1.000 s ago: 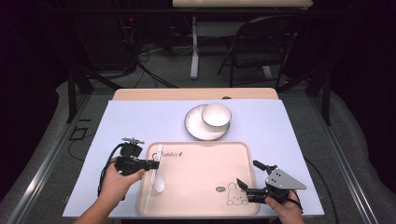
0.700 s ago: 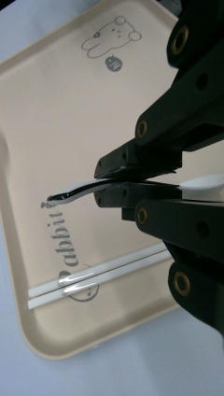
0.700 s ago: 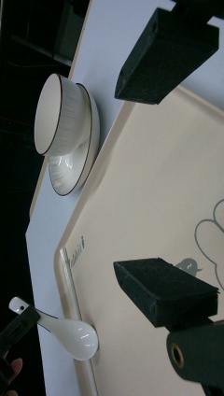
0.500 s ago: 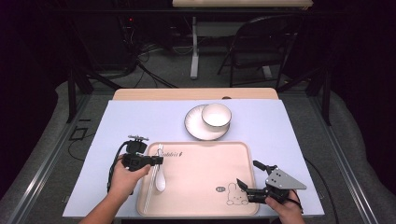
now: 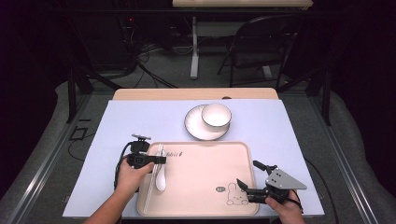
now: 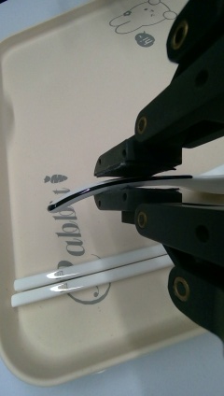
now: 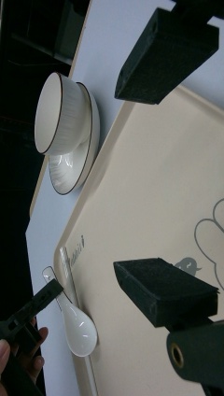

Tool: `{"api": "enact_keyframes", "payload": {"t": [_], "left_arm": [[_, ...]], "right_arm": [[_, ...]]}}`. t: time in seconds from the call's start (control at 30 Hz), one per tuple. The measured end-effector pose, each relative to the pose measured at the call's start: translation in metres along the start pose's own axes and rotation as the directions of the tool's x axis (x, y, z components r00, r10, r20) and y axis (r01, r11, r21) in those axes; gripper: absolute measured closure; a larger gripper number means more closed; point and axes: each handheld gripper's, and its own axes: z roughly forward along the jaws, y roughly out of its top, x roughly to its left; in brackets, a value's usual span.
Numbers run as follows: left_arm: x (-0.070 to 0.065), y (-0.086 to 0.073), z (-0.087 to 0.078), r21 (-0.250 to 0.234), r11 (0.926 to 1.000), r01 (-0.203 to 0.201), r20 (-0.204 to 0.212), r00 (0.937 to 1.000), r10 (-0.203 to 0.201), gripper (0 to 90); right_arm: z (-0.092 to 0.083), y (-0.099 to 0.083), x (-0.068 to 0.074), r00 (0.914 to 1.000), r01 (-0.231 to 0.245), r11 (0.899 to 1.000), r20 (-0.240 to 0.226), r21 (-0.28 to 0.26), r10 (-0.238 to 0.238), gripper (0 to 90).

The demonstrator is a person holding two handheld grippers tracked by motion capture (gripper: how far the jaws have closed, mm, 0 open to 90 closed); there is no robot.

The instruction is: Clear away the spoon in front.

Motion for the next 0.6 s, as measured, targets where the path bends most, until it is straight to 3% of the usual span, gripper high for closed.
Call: {"api": "enact_keyframes", "payload": {"t": [0.6], "left_arm": [[0.009, -0.001, 0.020, 0.046, 0.9987, 0.022, -0.038, 0.9991, -0.020, 78.1]], "right_arm": [[0.000, 0.000, 0.000, 1.0000, 0.000, 1.000, -0.001, 0.000, 0.000, 14.1]]}}
